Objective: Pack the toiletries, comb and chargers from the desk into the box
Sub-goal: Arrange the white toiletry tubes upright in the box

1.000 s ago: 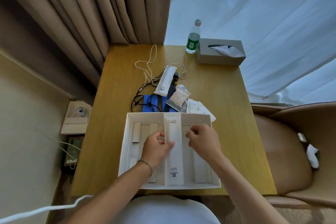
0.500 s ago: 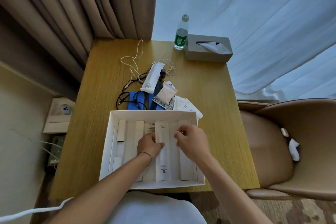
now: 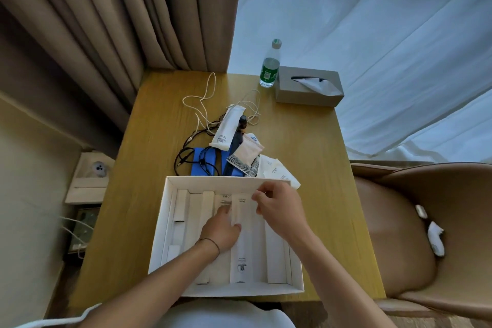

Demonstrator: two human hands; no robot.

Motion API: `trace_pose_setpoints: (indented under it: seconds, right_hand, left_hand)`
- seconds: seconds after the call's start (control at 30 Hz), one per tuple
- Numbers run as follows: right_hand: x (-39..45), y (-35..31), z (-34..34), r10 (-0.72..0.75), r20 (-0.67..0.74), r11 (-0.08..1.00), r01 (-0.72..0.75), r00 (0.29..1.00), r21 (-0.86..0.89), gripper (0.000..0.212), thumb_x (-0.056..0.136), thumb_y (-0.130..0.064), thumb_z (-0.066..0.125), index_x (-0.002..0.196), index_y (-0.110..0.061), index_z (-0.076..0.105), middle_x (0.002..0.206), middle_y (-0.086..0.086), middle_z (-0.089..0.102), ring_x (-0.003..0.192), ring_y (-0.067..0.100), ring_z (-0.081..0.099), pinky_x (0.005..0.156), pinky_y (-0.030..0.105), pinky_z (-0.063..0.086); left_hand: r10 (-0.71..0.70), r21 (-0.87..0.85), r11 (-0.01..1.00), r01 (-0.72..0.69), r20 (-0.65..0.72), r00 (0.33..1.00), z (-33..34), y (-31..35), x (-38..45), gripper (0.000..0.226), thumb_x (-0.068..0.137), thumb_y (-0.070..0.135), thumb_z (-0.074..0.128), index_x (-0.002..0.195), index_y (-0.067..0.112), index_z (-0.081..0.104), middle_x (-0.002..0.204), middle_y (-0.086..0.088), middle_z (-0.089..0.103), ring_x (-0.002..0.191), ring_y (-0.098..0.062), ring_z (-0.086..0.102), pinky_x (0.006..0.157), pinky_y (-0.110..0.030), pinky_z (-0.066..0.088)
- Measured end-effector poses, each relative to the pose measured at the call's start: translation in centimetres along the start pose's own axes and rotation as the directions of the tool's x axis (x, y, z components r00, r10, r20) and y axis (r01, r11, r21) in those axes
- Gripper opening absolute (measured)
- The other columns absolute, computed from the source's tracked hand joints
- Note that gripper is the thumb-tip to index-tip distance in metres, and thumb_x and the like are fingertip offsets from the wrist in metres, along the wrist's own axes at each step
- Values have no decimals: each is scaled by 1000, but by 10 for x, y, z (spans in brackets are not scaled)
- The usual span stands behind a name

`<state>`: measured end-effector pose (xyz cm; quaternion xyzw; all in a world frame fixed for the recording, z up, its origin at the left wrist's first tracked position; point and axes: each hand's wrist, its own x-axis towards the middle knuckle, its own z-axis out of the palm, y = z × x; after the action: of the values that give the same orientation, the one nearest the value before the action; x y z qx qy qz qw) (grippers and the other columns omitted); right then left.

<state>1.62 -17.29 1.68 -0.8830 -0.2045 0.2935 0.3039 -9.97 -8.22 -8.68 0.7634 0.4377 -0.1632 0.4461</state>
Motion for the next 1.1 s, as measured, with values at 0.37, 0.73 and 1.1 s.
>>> trace_pose_setpoints:
  seconds: [0.37, 0.73, 1.1]
  right_hand:
    - [86, -66, 4, -78, -5, 993, 79, 997, 91, 23, 83, -14, 54, 72, -15, 74, 61, 0, 70, 53, 7, 65, 57, 33, 53]
    - [185, -82, 59, -215, 144, 856, 257, 966, -449, 44, 91, -25, 56, 135, -22, 55, 135, 12, 50, 116, 33, 55, 89, 42, 52]
    - [224, -92, 105, -35, -17, 778, 17, 999, -628, 50, 86, -35, 60, 129, -14, 43, 107, 12, 64, 92, 31, 67, 66, 34, 51]
  left_hand:
    - [143, -407, 899, -159, -71, 987, -89, 36, -40, 19, 94, 15, 60, 99, 30, 71, 101, 9, 72, 99, -7, 65, 87, -31, 57]
    - [82, -501, 838, -215, -275, 958, -169, 49, 0, 18, 96, 6, 57, 96, 19, 70, 97, -4, 72, 95, -20, 67, 89, -40, 56]
    - [-23, -535, 824, -184, -357, 934, -184, 37, 15, 21, 96, 5, 56, 94, 20, 70, 92, 1, 73, 90, -14, 68, 84, -33, 58]
